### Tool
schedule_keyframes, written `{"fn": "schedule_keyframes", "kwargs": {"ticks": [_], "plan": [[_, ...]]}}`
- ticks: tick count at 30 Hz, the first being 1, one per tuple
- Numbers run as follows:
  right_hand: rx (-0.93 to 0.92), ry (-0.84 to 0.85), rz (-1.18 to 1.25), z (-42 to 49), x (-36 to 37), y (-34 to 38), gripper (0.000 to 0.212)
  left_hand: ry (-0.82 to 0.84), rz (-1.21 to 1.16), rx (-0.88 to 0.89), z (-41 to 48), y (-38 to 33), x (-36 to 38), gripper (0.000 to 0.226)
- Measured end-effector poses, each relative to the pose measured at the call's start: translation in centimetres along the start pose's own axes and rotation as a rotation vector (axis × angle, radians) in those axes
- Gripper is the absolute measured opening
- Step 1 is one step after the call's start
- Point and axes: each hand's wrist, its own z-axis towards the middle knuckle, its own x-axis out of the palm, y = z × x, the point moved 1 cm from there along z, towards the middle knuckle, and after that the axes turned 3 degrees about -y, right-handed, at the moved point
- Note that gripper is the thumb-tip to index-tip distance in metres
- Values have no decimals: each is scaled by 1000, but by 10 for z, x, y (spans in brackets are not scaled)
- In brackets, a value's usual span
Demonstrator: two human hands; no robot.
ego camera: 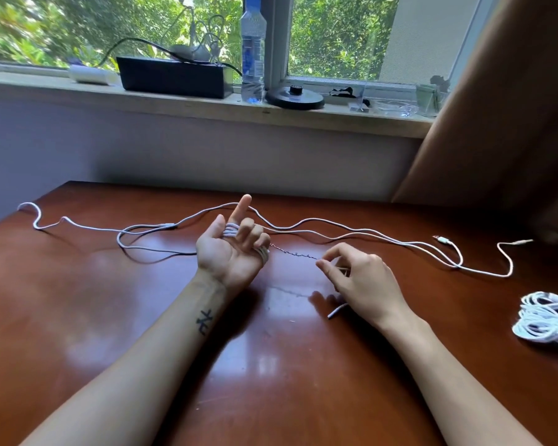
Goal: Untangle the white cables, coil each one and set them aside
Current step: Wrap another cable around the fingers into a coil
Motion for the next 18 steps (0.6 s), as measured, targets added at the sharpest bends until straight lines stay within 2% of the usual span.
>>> {"fn": "schedule_keyframes", "kwargs": {"ticks": [3,10,18], "plan": [[-16,30,-8,-1,-1,0,15,-17,5,11,2,-2,-1,48],[-91,193,138,-2,9,0,13,-89,128,74,8,-5,-4,39],[-177,213,217,-4,11,1,6,-147,496,232,14,5,-5,40]]}}
